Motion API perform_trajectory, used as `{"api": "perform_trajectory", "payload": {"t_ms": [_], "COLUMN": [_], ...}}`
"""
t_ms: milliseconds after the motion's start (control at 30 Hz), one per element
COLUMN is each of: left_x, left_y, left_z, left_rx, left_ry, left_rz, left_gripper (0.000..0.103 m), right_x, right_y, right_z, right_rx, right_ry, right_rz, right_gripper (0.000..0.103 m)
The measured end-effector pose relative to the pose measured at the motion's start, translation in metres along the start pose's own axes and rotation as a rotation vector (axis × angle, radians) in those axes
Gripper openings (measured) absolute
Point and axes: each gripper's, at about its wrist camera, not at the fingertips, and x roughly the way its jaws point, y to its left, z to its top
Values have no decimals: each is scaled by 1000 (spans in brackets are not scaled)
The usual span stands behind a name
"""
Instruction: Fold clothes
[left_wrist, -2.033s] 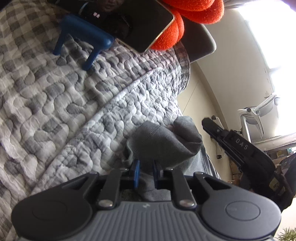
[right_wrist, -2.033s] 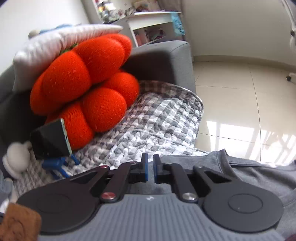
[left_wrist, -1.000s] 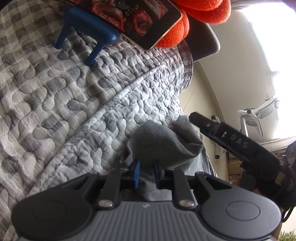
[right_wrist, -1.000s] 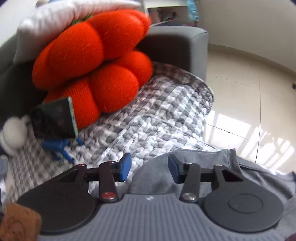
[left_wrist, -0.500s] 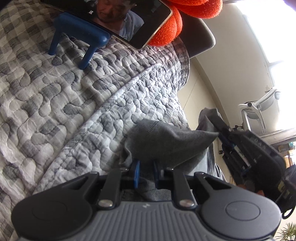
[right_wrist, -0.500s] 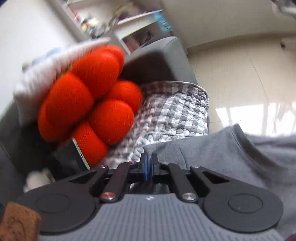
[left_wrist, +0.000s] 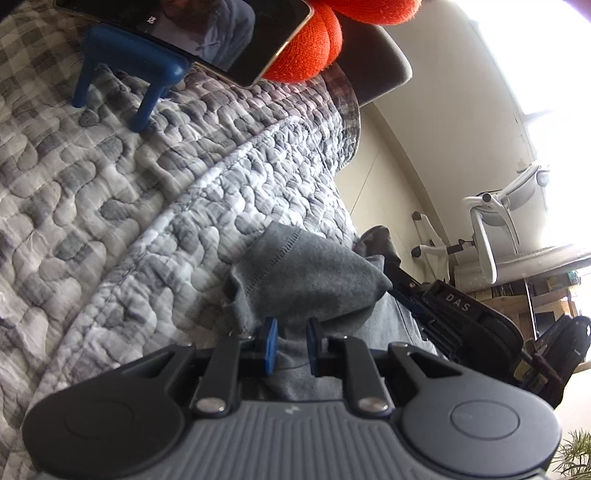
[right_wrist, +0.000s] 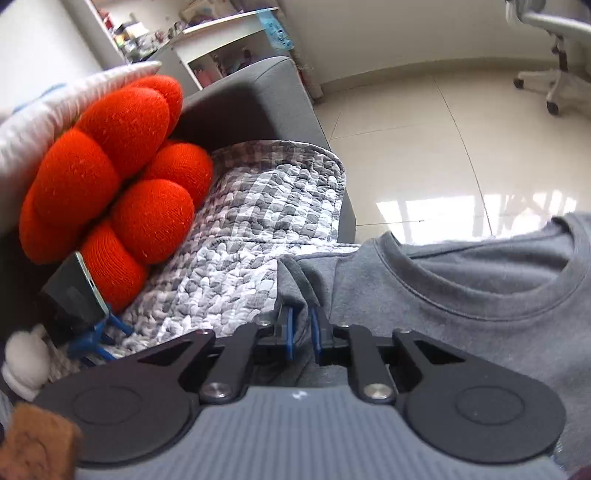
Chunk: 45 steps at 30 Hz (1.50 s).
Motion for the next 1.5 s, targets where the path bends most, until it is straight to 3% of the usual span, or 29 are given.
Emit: {"api": "perform_trajectory", "payload": {"t_ms": [233, 333, 367, 433, 467, 633, 833, 867, 933, 1000, 1167, 1300, 1500], "left_x": [3, 2, 2, 2, 1, 2, -3, -4, -4, -7, -10, -6, 4], "left_y": [4, 2, 1, 0, -1, 4, 17, 17, 19, 24, 27, 15, 0], "left_z": [0, -1, -1, -2, -2, 0, 6, 7, 9, 13, 17, 14, 5], "left_rx": [-5, 12, 15, 26, 33, 5, -59, -60, -71, -93, -102, -46, 41], "left_ry": [-13, -20, -18, -19, -20, -12, -29, -29, -23, -36, -59, -35, 1], "left_rz": [17, 25, 26, 34, 41, 32, 4, 1, -10, -21, -25, -46, -35], "left_gripper": [16, 17, 17, 16, 16, 14, 14, 14, 14, 14, 16, 30, 30], "right_x": [-13, -17, -17, -17, -17, -1, 32, 34, 34, 28, 4, -5, -15], "right_y": [7, 15, 19, 30, 37, 62, 75, 76, 77, 75, 59, 47, 31], "right_z": [6, 7, 7, 7, 7, 11, 2, -2, -10, -18, -24, -28, -32], "right_rx": [-77, -98, -113, -162, -189, -277, -401, -429, -491, -535, -535, -521, -497], "right_ry": [-9, -10, -8, -9, -11, 12, 102, 112, 125, 132, 126, 126, 133], "right_rz": [-33, 3, 20, 39, 32, 37, 4, -2, -28, -56, -35, -25, -11], "right_gripper": [17, 18, 21, 47, 48, 48, 47, 44, 24, 23, 23, 23, 24]}}
